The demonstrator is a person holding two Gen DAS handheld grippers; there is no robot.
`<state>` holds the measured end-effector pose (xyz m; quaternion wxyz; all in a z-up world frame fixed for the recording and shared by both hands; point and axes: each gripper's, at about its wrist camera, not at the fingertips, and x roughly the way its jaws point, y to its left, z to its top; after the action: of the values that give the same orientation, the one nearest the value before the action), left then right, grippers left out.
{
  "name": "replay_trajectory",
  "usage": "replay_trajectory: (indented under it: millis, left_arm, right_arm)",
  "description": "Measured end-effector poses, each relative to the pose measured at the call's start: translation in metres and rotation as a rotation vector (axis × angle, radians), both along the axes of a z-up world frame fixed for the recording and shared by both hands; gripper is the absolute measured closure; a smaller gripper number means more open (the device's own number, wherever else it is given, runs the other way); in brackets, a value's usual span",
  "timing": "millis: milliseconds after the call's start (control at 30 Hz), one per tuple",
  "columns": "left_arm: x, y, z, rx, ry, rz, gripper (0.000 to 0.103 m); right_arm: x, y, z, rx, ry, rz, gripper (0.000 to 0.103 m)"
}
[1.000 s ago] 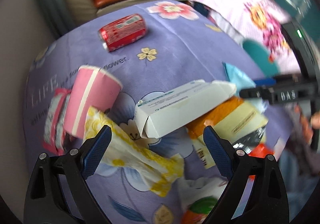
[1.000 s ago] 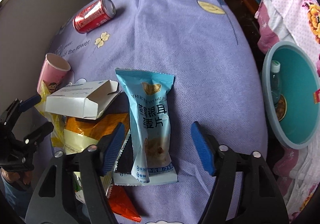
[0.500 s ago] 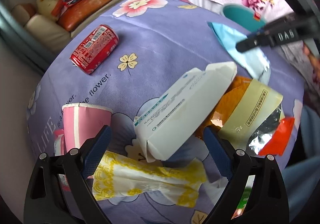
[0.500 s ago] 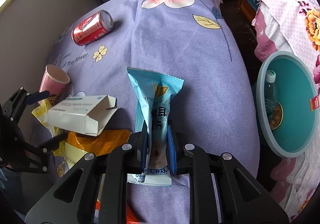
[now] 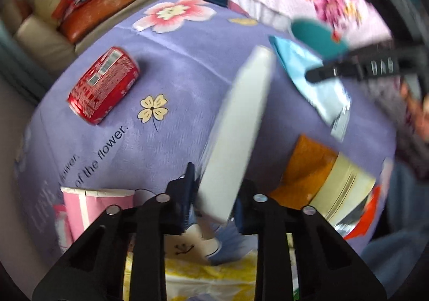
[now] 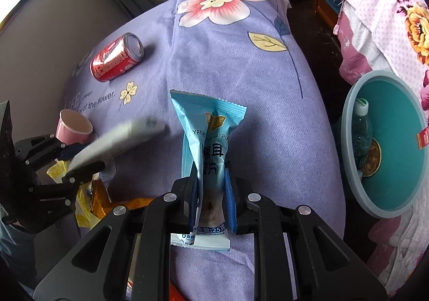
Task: Collect trash
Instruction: 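Grasp the white box with left tool while right tool lifts the wrapper, then carry box and wrapper over the teal bin and open both tools to drop them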
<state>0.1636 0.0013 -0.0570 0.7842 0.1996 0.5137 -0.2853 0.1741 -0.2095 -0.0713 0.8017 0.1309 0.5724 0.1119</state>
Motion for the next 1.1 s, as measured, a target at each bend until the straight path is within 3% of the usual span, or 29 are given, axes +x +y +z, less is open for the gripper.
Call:
replay_trajectory:
  millis: [100,233,467,633,867,1100]
  left_arm:
    - [0.012,0.011,-0.001,-0.063,0.055,0.132,0.082]
    - [0.014,0.016,-0.002,-0.125,0.094,0.214,0.081]
    - [0.021,0.001,-0.001,-0.107,0.071,0.262,0.081]
    - [0.012,-0.006,0.016,-0.135,0.032,0.296,0.082]
    - [-0.001,-0.035,0.052,-0.172,-0.012,0.28,0.082]
    - [-0.01,-0.114,0.074,-0.237,-0.013,0.181,0.081]
  right_arm:
    - [0.0,-0.004,0.002,0.008,-0.011,-0.009,0.086]
    - [-0.001,-0.01,0.005,0.026,-0.026,-0.024,0.086]
    - [-0.008,-0.021,0.011,0.049,-0.049,-0.046,0.086]
    - [-0.014,-0.04,0.015,0.052,-0.073,-0.085,0.087]
    - [-0.025,-0.079,0.026,0.067,-0.126,-0.157,0.087]
    - [-0.045,-0.146,0.044,0.057,-0.197,-0.289,0.086]
